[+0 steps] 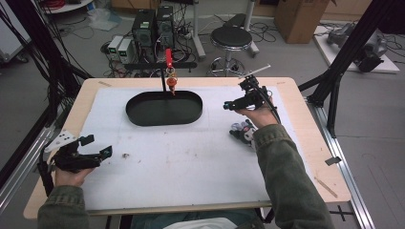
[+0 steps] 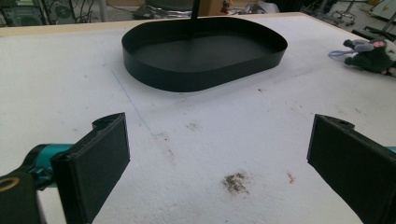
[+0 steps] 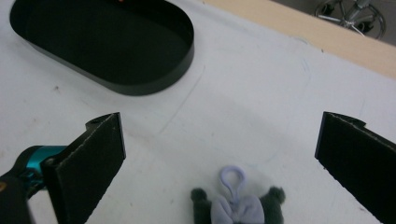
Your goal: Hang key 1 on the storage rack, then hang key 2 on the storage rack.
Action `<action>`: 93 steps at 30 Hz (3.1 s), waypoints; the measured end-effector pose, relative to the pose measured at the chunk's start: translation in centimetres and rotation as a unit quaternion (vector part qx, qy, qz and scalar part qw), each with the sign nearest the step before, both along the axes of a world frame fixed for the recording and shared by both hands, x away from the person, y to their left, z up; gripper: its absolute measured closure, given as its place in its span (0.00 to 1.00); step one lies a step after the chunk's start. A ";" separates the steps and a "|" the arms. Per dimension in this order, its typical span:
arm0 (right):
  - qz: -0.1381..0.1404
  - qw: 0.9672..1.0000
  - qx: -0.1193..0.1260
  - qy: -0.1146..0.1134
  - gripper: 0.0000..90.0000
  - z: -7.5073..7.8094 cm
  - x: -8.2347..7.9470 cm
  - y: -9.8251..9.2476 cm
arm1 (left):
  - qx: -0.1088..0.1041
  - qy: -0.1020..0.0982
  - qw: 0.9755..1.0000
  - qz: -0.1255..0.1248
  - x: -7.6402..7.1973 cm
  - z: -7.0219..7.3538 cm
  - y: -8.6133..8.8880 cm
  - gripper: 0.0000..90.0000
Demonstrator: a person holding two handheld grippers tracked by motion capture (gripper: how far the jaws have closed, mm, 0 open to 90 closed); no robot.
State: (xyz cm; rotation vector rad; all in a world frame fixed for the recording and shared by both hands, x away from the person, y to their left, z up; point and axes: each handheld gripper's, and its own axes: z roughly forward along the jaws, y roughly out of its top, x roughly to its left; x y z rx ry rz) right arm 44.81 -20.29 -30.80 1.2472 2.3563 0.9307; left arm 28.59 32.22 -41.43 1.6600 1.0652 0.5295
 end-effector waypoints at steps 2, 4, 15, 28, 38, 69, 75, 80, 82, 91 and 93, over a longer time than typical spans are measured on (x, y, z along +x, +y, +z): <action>-0.003 1.000 0.000 0.005 0.01 -0.3 -0.2 -0.3 | -0.001 -0.001 1.000 0.000 0.0 0.0 0.0 0.07; -0.008 1.000 0.003 0.009 0.01 -1.4 -0.6 -1.3 | 0.000 0.001 1.000 -0.001 0.0 0.0 0.0 0.07; -0.036 0.999 0.022 0.014 0.01 -3.7 -2.4 -5.4 | 0.004 0.002 1.000 -0.004 0.1 -0.1 -0.2 0.07; -0.048 0.998 0.021 0.020 0.01 -5.4 -3.9 -7.7 | 0.004 0.004 1.000 -0.004 0.0 -0.1 -0.2 0.07; -0.052 0.998 0.026 0.037 0.01 -7.8 -4.7 -9.0 | 0.007 0.006 1.000 -0.005 0.0 -0.1 -0.2 0.07; -0.005 0.999 0.003 0.051 0.54 -11.7 -7.0 -9.0 | 0.008 0.009 1.000 -0.003 0.0 -0.2 -0.2 0.07; -0.016 0.999 -0.009 0.050 0.55 -11.1 -7.1 -8.8 | 0.007 0.009 1.000 -0.004 0.0 -0.2 -0.2 0.07; -0.021 0.999 -0.003 0.045 0.55 -10.1 -7.0 -8.7 | 0.007 0.008 1.000 -0.004 0.0 -0.2 -0.2 0.07; -0.021 0.999 -0.002 0.042 0.55 -9.9 -7.0 -8.7 | 0.006 0.008 1.000 -0.004 0.0 -0.2 -0.2 0.07; -0.030 0.999 0.011 0.025 0.55 -7.5 -6.7 -8.3 | 0.010 0.009 1.000 -0.005 0.0 -0.2 -0.2 0.07; -0.028 0.999 0.008 0.021 0.55 -7.0 -6.7 -8.2 | 0.010 0.010 1.000 -0.005 0.0 -0.2 -0.2 0.07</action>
